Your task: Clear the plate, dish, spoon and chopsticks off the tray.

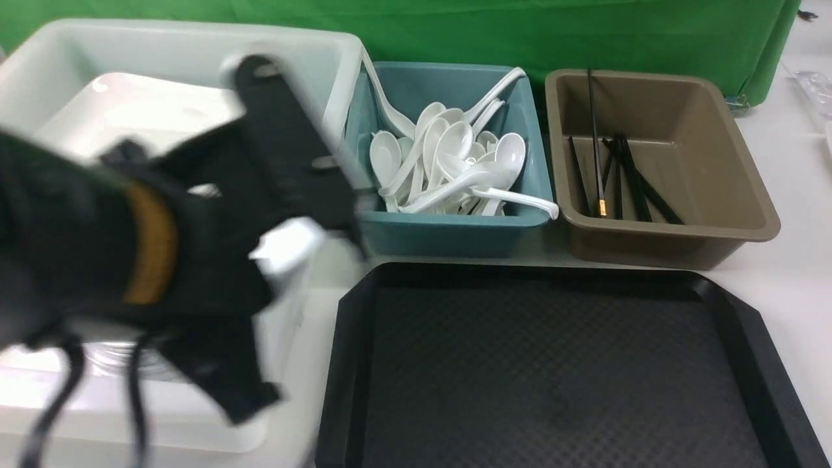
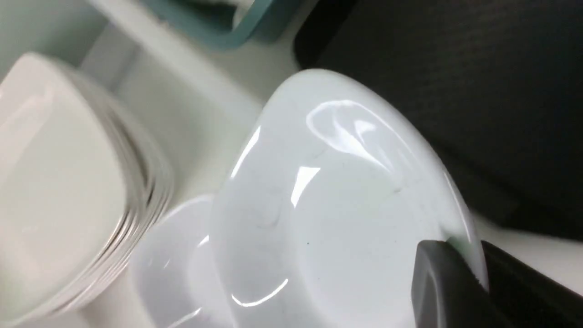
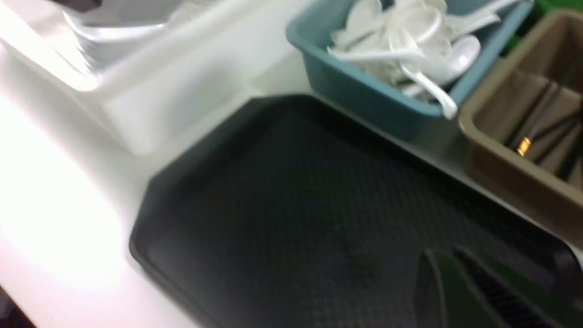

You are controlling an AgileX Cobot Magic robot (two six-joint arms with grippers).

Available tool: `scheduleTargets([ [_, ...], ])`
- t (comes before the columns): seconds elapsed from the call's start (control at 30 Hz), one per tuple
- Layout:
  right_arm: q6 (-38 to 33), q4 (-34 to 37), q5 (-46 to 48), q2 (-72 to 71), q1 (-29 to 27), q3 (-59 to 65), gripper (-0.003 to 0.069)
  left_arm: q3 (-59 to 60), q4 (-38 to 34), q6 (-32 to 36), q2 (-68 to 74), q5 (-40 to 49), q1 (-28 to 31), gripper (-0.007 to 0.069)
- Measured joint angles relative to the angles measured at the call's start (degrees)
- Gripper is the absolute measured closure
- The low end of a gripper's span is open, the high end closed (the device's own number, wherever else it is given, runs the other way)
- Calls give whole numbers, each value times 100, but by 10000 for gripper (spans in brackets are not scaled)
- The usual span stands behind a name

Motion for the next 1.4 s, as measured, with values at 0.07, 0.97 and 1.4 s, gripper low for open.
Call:
scheduleTargets([
  [0.07, 0, 90, -45, 130, 0, 0, 606, 457, 210, 184, -142, -209, 573, 604],
  [0.97, -18, 610, -125, 531, 0, 0, 588, 1252, -2672, 1733, -799, -2084, 2761, 129],
  [1.4, 314, 610, 99, 531, 0, 5, 552, 3137, -5739, 3156, -3867, -4458, 2716, 614],
])
